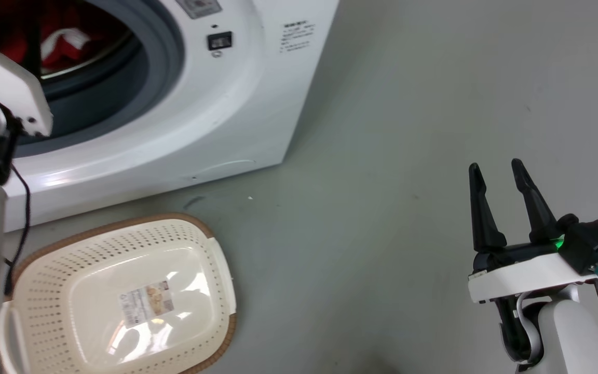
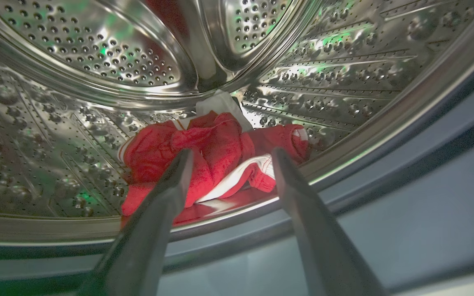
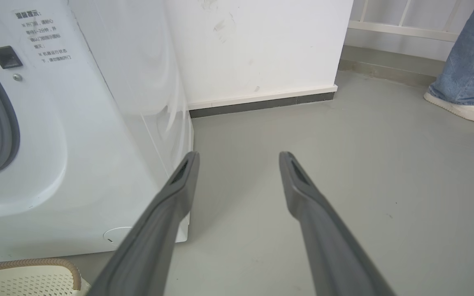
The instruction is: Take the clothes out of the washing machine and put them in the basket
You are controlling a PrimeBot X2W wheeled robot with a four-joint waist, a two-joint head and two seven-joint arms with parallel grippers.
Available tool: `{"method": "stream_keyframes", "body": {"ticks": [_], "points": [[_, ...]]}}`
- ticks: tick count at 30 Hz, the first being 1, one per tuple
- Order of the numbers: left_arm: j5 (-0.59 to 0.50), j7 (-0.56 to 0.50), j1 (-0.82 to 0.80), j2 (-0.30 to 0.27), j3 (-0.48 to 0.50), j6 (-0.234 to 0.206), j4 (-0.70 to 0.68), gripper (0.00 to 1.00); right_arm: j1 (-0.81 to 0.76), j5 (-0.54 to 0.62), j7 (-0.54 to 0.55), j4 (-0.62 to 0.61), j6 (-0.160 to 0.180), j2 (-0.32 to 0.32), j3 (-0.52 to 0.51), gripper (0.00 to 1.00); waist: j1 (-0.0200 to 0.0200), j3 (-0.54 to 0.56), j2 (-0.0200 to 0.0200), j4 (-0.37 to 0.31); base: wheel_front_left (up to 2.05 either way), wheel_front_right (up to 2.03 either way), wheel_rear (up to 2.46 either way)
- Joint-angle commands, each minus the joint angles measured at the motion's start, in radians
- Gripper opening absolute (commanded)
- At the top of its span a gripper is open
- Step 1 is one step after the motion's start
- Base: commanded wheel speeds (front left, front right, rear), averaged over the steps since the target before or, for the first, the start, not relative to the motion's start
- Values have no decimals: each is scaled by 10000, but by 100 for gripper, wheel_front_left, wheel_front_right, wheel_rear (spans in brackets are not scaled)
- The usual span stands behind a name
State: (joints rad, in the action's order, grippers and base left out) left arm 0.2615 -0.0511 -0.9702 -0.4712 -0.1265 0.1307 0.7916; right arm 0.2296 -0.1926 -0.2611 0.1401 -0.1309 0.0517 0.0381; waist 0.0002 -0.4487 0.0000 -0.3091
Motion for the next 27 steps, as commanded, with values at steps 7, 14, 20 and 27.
{"method": "stream_keyframes", "body": {"ticks": [7, 14, 20, 27], "points": [[761, -1874, -1609, -1138, -864, -4, 362, 100, 369, -499, -37, -252, 3, -23, 255, 100, -2, -1225, 0, -1059, 0, 0, 0], [1124, -3428, -2690, -2139, -1371, -1, 650, 100, 426, -856, -38, -465, 3, -21, 475, 100, -2, -1822, 0, -1448, 0, 0, 0], [1159, -4642, -3110, -2746, -1605, -3, 748, 100, 425, -1090, -39, -568, 3, -20, 617, 100, -2, -2182, 0, -1679, 0, 0, 0], [1251, -5854, -3261, -2993, -1674, -184, 527, 11, 378, -1205, -39, -608, 3, -18, 645, 100, -2, -2349, 0, -1768, 0, 0, 0]]}}
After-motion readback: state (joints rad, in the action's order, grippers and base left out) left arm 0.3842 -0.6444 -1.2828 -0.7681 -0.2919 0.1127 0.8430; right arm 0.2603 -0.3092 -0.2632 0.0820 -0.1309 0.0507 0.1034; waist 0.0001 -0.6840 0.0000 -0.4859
